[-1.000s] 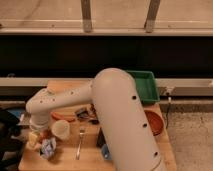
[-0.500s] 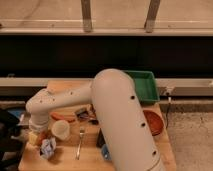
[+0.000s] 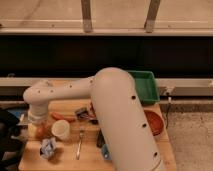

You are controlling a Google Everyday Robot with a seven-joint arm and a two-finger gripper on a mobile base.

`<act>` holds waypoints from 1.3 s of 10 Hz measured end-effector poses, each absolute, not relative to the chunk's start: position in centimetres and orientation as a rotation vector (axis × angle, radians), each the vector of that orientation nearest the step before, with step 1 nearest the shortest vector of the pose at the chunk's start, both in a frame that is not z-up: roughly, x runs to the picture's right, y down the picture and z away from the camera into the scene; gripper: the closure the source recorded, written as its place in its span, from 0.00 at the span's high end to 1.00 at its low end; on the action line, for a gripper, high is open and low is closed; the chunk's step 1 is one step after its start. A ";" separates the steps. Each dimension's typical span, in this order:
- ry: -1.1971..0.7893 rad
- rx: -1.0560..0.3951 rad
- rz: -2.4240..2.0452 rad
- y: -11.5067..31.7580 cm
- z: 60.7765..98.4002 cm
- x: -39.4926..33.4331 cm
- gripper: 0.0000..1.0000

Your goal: Place apple in paper cup

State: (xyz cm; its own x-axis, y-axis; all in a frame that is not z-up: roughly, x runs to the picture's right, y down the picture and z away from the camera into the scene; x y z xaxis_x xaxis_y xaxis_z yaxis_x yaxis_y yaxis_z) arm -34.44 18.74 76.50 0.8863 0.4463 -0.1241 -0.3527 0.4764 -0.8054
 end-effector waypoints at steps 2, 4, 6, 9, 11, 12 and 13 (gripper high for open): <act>-0.092 -0.930 0.525 15.5 75.9 -33.1 0.00; -0.067 -0.903 0.598 14.2 75.0 -30.7 0.00; -0.053 -0.879 0.657 13.5 74.3 -28.4 0.00; -0.057 -0.831 0.722 11.4 72.6 -25.8 0.00; -0.054 -0.804 0.730 9.9 71.5 -25.4 0.00; -0.044 -0.805 0.742 9.8 71.4 -25.0 0.00; -0.030 -0.814 0.751 10.1 71.3 -24.6 0.00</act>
State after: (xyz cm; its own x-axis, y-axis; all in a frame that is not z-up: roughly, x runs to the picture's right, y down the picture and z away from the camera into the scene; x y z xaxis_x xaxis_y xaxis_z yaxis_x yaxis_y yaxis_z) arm -24.59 10.05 71.30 0.7455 0.6174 -0.2511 -0.5950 0.4468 -0.6681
